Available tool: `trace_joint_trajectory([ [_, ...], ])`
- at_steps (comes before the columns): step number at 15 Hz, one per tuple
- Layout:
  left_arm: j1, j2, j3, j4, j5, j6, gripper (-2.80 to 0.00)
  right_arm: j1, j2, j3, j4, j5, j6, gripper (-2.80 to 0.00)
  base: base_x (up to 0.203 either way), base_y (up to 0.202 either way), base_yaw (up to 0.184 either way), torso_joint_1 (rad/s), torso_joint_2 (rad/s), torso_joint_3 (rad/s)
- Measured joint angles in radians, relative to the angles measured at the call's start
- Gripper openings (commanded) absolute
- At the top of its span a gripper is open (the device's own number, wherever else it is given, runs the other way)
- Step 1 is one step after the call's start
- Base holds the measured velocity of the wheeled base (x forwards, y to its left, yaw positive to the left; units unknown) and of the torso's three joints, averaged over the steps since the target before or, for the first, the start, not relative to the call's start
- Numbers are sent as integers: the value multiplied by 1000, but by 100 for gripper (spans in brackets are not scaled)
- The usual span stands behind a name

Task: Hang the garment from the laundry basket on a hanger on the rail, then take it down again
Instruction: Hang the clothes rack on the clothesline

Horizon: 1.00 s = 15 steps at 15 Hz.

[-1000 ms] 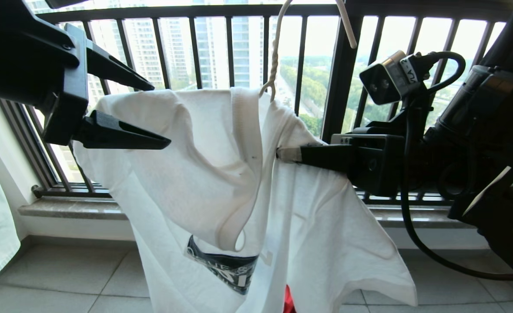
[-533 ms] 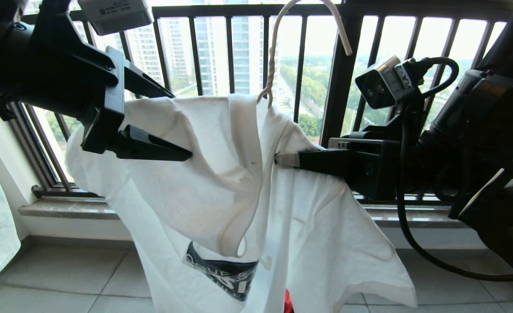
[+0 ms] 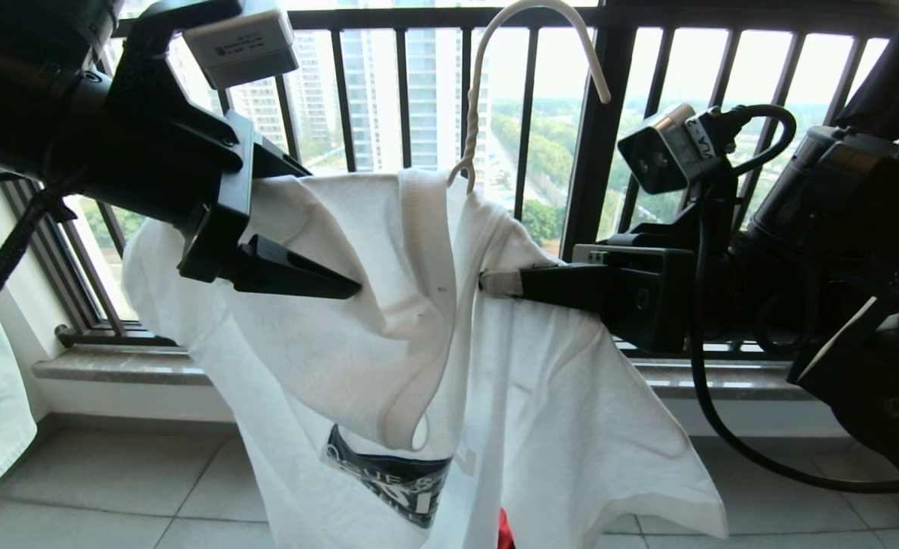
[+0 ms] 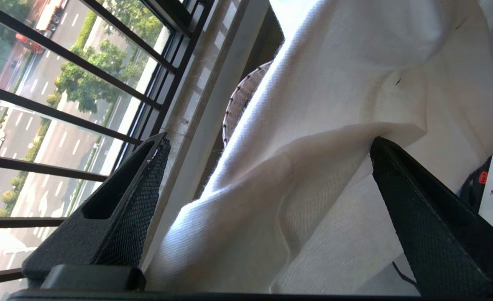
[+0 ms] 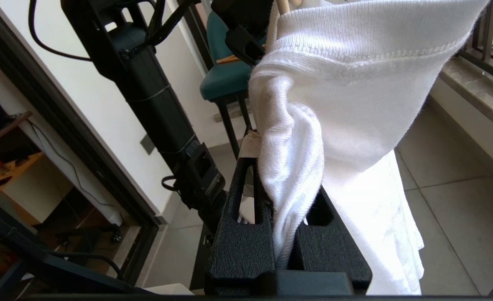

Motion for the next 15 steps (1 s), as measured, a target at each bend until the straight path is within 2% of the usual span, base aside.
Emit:
trace_joint_trajectory([
  [9,1,27,1,-5,-3,0,0,0,-2,-1,0,0,0,-280,0,0,0,0,0,0],
  [10,1,28,1,-5,-9,0,-243,0,-2,-3,0,0,0,-280,0,0,0,0,0,0],
  [11,1,30,1,-6,-14,0,-280,-1,-2,-3,0,0,0,-280,0,0,0,0,0,0],
  [15,1,32,0,-7,-14,0,-280,-1,-2,-6,1,0,0,-280,0,0,0,0,0,0],
])
